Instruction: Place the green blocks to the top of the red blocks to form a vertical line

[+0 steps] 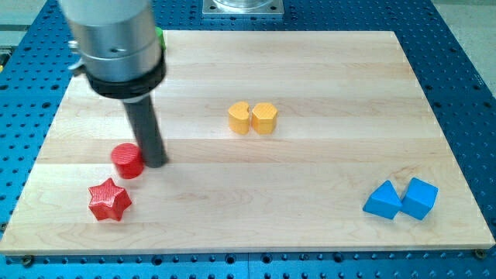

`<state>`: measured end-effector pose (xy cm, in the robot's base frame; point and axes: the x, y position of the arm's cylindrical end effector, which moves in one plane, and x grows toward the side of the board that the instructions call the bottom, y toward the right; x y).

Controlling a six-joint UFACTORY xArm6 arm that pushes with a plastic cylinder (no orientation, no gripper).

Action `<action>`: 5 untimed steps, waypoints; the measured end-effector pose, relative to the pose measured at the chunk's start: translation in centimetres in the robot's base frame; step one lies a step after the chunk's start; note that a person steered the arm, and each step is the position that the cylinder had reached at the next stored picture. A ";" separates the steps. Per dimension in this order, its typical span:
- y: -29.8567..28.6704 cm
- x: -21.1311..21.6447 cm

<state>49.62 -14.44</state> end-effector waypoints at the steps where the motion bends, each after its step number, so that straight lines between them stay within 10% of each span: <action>1: -0.7 -2.2; 3: -9.1 -22.9; 4: -16.0 -26.2; 5: -11.2 -30.3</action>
<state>19.28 -25.60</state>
